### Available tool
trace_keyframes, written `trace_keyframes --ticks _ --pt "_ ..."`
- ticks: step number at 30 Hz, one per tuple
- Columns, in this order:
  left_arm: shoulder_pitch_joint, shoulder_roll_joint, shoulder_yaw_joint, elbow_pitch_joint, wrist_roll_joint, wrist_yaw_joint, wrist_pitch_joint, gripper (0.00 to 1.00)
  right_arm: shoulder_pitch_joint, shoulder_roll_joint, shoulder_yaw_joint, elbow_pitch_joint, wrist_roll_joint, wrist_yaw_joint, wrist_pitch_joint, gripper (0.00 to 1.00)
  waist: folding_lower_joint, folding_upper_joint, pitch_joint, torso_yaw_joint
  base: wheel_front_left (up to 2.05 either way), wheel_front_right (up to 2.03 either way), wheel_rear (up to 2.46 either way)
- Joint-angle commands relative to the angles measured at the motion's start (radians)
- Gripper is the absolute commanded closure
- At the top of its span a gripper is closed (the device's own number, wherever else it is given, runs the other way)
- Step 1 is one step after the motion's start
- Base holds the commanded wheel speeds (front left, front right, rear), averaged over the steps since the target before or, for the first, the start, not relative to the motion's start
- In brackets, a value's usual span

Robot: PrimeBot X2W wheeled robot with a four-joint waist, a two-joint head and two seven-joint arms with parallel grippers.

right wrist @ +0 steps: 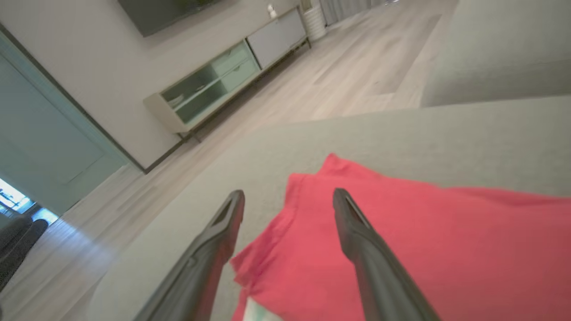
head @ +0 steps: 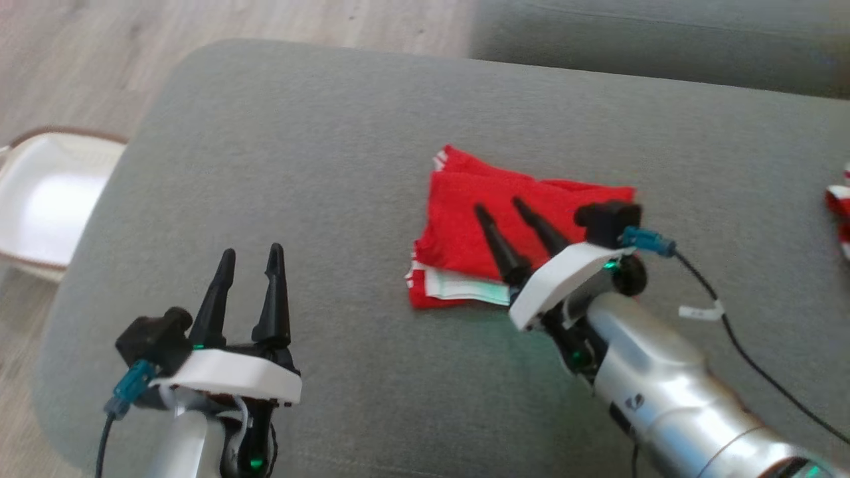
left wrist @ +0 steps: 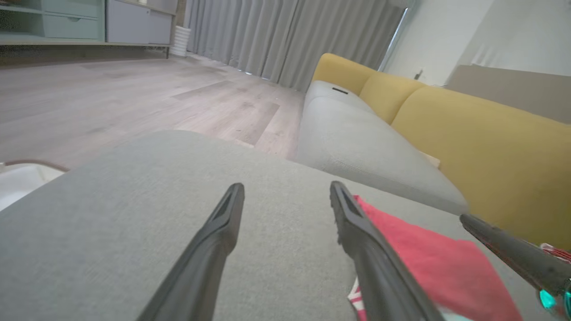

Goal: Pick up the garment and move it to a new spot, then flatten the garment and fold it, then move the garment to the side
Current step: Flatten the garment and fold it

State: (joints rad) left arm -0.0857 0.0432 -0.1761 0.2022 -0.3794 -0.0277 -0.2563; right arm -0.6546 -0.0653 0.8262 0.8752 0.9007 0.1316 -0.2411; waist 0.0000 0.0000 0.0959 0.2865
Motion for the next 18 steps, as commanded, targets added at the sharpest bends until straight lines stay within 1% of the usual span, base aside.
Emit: trace_keyframes --ticks 1,3,5,7,8,10,14,18 --pt "-0.037 0.007 0.041 -0.038 0.006 -0.004 -0.006 0.00 -0.032 0.015 -0.016 -0.007 -0.022 -0.001 -0.016 0.00 0.0000 0.0000 -0.013 -0.044 0.00 0.00 0.00" --pt "-0.039 0.007 0.045 -0.047 0.007 -0.004 -0.006 0.00 -0.043 0.007 -0.059 0.013 -0.071 -0.001 -0.019 0.00 0.0000 0.0000 -0.014 -0.076 0.00 0.00 0.00" --pt "-0.048 0.007 0.048 -0.058 0.028 -0.007 -0.006 0.00 -0.045 -0.024 -0.132 -0.004 -0.137 -0.001 -0.020 0.00 0.0000 0.0000 -0.014 -0.106 0.00 0.00 0.00" --pt "-0.055 0.007 0.052 -0.066 0.043 -0.011 -0.006 0.00 -0.024 -0.055 -0.222 -0.034 -0.204 -0.001 -0.020 0.00 0.0000 0.0000 -0.017 -0.133 0.00 0.00 0.00" --pt "-0.067 0.007 0.061 -0.073 0.043 -0.014 -0.006 0.00 0.011 -0.079 -0.308 -0.079 -0.274 -0.001 -0.020 0.00 0.0000 0.0000 -0.018 -0.157 0.00 0.00 0.00" --pt "-0.076 0.007 0.069 -0.081 0.047 -0.016 -0.006 0.00 0.055 -0.094 -0.393 -0.130 -0.344 -0.001 -0.020 0.00 0.0000 0.0000 -0.021 -0.180 0.00 0.00 0.00" --pt "-0.080 0.007 0.085 -0.096 0.049 -0.015 -0.006 0.00 0.156 -0.090 -0.529 -0.239 -0.445 -0.001 -0.020 0.00 0.0000 0.0000 -0.025 -0.220 0.00 0.00 0.00" --pt "-0.073 0.007 0.094 -0.105 0.046 -0.017 -0.006 0.00 0.245 -0.063 -0.639 -0.342 -0.540 -0.001 -0.021 0.00 0.0000 0.0000 -0.027 -0.256 0.00 0.00 0.00"
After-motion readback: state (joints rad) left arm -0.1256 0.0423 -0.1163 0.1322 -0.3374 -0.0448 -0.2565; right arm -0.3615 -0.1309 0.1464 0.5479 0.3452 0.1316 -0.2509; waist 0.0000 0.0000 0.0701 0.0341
